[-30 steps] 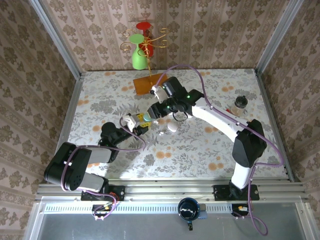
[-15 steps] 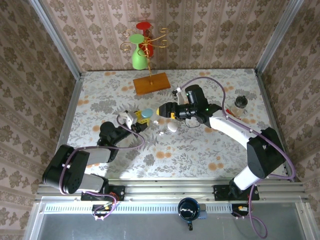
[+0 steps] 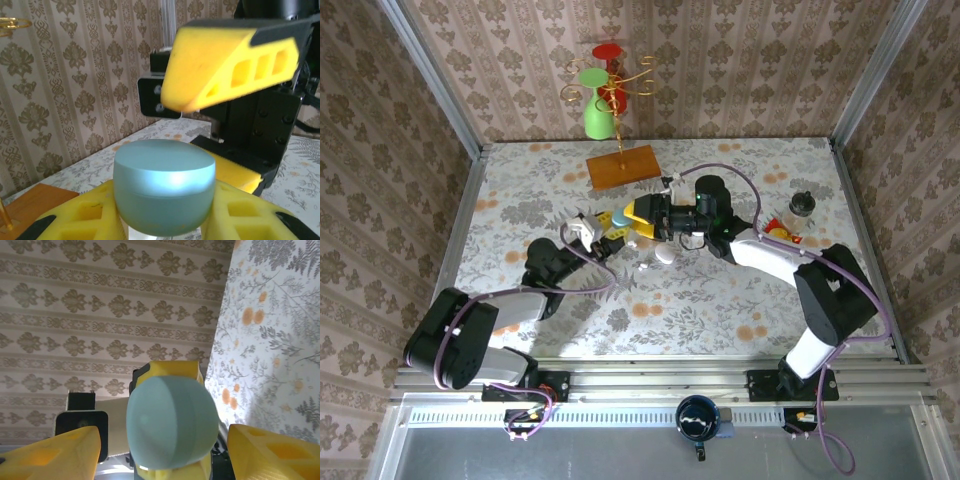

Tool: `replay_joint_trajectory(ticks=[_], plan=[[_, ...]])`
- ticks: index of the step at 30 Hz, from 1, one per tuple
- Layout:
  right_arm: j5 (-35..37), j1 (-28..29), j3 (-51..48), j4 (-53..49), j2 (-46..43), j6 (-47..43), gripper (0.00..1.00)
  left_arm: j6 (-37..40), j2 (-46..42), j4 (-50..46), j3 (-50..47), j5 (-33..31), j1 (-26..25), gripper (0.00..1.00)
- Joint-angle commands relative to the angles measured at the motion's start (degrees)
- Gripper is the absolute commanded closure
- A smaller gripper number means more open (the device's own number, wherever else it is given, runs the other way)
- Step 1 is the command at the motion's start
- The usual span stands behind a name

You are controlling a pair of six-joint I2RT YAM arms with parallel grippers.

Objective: Insert wireless bluetooth earbuds into charging case

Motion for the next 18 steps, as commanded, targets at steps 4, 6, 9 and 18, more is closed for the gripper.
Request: replay_joint_trajectory(ticks=[4, 6, 9, 18], plan=[[-2.94, -0.14, -1.54, 15.23, 3.02, 11.31, 0.43, 1.65, -0.50, 1.38, 2.63, -1.26, -1.00, 0.78], [-2.76, -0.22, -1.74, 15.65, 3.04, 11.70, 0.52, 1.66, -0.44, 1.34, 2.67, -1.41, -1.08, 0.78], [-2.43, -0.33, -1.99, 15.38, 3.07, 11.61, 0.64, 1.72, -0.32, 1.24, 2.63, -1.13, -1.08, 0.77], [-1.27, -1.01, -2.35, 14.13, 2.70, 10.38, 0.78, 1.70, -0.23, 1.07, 2.19, -0.40, -1.08, 0.68]])
